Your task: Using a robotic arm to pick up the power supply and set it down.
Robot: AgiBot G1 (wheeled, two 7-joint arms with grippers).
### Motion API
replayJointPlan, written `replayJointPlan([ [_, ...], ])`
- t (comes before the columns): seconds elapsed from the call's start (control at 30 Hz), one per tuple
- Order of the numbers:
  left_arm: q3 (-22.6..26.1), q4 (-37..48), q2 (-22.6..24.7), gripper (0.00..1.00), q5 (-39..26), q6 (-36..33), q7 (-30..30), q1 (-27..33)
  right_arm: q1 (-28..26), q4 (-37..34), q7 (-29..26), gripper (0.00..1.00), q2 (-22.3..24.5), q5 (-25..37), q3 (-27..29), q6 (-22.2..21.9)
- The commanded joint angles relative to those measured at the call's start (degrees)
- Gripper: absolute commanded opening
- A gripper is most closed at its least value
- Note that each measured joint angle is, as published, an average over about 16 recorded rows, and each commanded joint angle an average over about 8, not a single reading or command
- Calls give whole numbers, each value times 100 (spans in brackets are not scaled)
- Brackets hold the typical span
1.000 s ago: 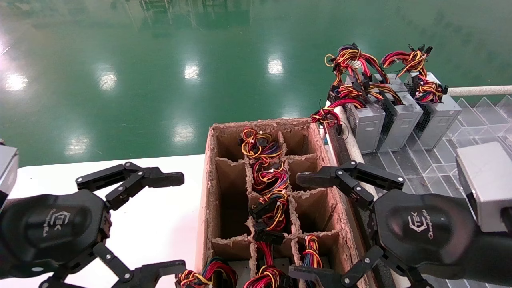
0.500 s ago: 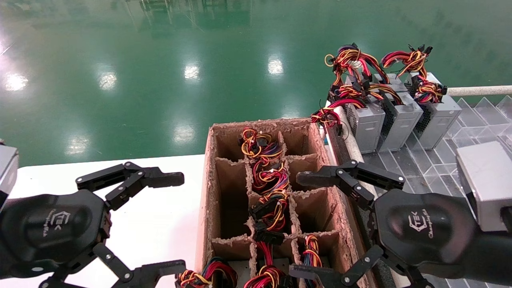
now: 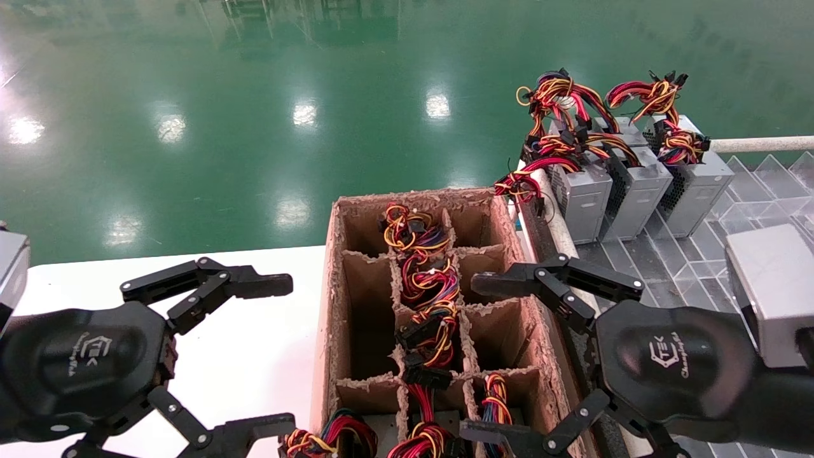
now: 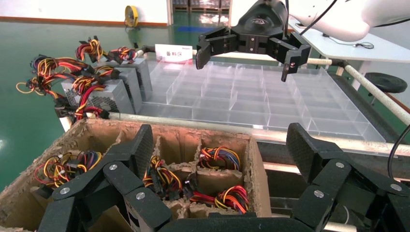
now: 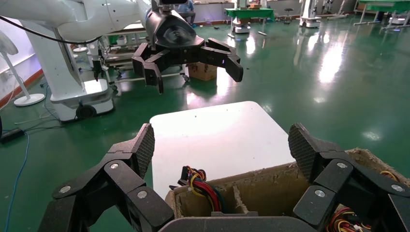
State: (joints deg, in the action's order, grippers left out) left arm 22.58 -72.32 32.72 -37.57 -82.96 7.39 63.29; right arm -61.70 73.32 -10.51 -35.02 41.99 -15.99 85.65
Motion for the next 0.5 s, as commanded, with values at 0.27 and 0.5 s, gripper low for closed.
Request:
replayJointPlan([
  [0.27, 0, 0, 0, 100, 0, 0, 0, 0, 0, 0, 0, 100, 0, 0, 0, 0],
  [0.5, 0, 0, 0, 100, 0, 0, 0, 0, 0, 0, 0, 100, 0, 0, 0, 0],
])
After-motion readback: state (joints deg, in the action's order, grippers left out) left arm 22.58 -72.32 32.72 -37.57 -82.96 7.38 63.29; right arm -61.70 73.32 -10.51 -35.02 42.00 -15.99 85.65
